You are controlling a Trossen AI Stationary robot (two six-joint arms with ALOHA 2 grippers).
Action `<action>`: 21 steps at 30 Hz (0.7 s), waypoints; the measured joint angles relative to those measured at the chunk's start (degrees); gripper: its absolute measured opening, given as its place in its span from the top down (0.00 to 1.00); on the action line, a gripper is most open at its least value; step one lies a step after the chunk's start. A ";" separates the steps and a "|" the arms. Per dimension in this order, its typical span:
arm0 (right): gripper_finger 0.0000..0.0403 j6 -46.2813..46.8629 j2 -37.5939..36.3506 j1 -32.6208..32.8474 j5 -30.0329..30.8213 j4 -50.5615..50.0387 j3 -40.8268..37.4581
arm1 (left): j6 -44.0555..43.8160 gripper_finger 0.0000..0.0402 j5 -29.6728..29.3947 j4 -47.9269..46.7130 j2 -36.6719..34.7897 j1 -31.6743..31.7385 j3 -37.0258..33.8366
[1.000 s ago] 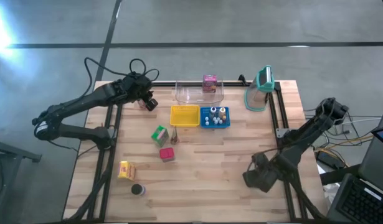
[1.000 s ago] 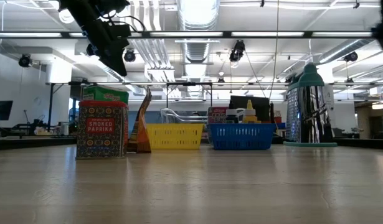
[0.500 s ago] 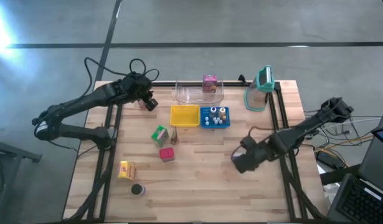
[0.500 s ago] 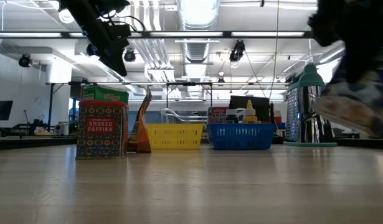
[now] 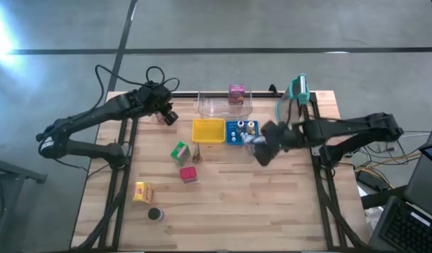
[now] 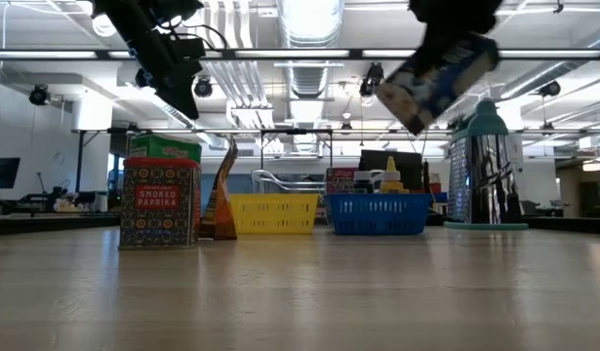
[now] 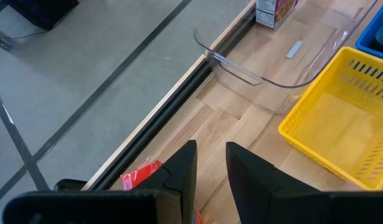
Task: Pick & Place Kitchen Items
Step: Put the blue cereal box into the transparent bin
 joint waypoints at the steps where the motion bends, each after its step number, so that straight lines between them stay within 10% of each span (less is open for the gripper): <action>1: 0.62 -3.28 0.45 -1.70 0.00 -0.21 1.44 | 0.00 0.77 0.00 -0.01 0.00 0.00 0.00; 21: 0.61 -50.84 25.70 -31.69 -10.74 -21.36 41.38 | 0.00 0.77 0.00 0.01 0.02 -0.01 0.00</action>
